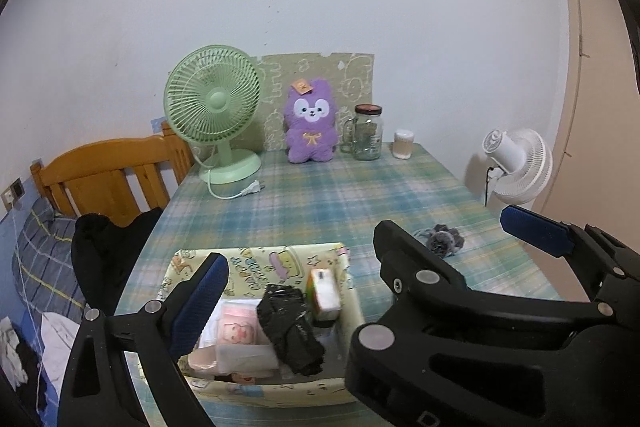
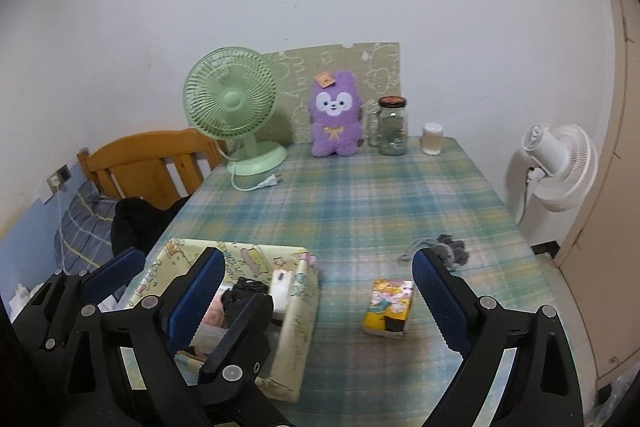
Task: Organize soft objects
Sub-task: 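Open both tools to release the cloth and umbrella into the box, then withdraw, then move both tools toward the yellow snack box and grey glove on the table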
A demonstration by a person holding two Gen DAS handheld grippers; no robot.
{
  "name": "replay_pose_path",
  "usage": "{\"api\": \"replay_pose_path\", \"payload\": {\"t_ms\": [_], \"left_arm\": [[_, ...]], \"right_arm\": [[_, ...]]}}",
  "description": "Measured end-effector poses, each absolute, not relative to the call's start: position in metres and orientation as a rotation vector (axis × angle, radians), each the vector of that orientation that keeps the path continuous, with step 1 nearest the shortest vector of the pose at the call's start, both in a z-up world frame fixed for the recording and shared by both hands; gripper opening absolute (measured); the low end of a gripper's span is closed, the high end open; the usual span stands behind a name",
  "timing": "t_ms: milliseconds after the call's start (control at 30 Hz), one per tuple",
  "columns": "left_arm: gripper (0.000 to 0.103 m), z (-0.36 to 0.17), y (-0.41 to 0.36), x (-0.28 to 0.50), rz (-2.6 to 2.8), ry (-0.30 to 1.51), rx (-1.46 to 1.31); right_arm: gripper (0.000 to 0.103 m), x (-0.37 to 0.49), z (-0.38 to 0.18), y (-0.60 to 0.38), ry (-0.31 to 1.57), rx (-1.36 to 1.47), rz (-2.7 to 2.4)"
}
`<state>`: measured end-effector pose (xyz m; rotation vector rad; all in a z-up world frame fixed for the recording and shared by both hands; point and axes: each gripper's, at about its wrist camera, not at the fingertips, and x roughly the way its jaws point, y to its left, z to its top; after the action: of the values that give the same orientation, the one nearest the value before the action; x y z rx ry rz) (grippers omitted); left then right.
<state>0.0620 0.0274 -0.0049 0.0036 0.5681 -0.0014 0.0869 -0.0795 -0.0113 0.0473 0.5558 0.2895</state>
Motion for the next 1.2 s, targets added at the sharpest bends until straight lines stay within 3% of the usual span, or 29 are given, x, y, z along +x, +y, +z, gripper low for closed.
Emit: {"api": "replay_pose_path", "payload": {"t_ms": [700,1200], "left_arm": [[0.098,0.0,-0.039,0.065,-0.078,0.536,0.029],[0.098,-0.029,-0.074,0.084,-0.1,0.603,0.004]], "right_arm": [[0.097,0.083,-0.008,-0.151,0.521,0.074,0.169],[0.097,0.1,-0.038,-0.188,0.554,0.083,0.153]]}}
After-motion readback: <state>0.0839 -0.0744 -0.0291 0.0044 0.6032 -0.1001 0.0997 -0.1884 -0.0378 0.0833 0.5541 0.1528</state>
